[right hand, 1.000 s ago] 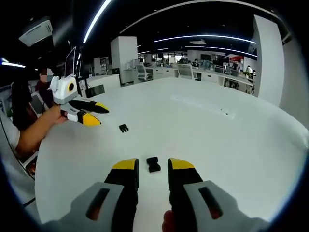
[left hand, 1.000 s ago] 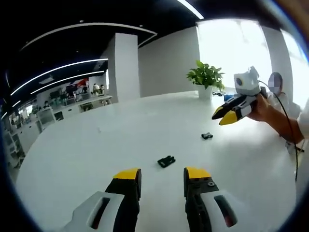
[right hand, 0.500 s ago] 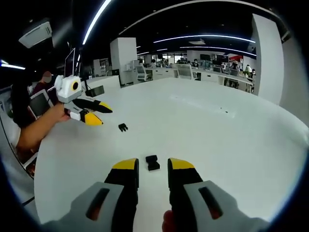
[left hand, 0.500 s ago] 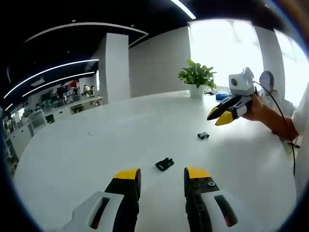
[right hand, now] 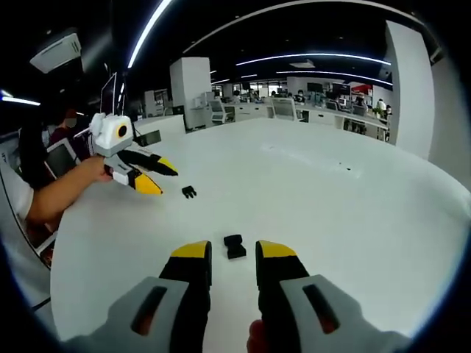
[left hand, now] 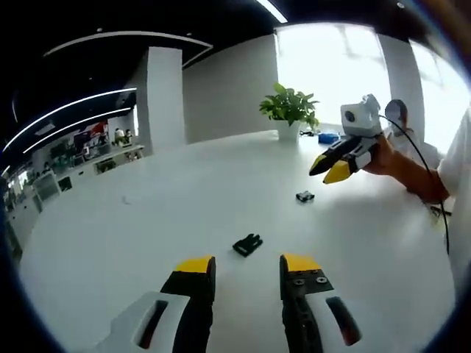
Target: Snap the two parts of the plastic buckle together until the buckle closes and remains connected.
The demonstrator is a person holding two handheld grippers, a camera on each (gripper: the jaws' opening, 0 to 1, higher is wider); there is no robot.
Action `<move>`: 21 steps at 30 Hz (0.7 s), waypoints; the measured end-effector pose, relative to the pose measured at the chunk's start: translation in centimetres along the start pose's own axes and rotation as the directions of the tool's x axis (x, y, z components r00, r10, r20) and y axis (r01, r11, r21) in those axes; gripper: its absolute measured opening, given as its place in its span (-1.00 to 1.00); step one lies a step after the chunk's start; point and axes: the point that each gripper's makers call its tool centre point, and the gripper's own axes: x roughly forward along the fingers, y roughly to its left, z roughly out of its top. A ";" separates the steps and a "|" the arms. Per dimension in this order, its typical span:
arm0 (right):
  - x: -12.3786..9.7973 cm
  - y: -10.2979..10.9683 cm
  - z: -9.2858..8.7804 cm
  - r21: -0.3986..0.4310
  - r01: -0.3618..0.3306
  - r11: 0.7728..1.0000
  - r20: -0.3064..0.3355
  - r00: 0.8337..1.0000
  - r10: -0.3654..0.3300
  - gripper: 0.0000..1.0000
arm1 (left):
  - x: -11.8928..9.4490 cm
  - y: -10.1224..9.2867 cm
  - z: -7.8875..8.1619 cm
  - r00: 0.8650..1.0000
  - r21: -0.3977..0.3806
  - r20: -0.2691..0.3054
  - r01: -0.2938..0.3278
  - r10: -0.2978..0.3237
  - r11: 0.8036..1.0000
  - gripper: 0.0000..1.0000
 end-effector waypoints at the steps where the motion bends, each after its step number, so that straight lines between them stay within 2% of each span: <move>1: 0.0 0.0 0.0 -0.001 -0.001 1.000 -0.001 1.000 0.001 -0.52 | 0.0 -0.1 0.0 1.000 0.001 0.002 0.006 -0.006 1.000 -0.32; 21: 0.6 0.2 -0.6 -0.006 -0.013 1.000 -0.010 1.000 0.013 -0.53 | 1.1 0.1 -0.8 0.998 0.033 -0.046 0.040 -0.038 0.999 -0.38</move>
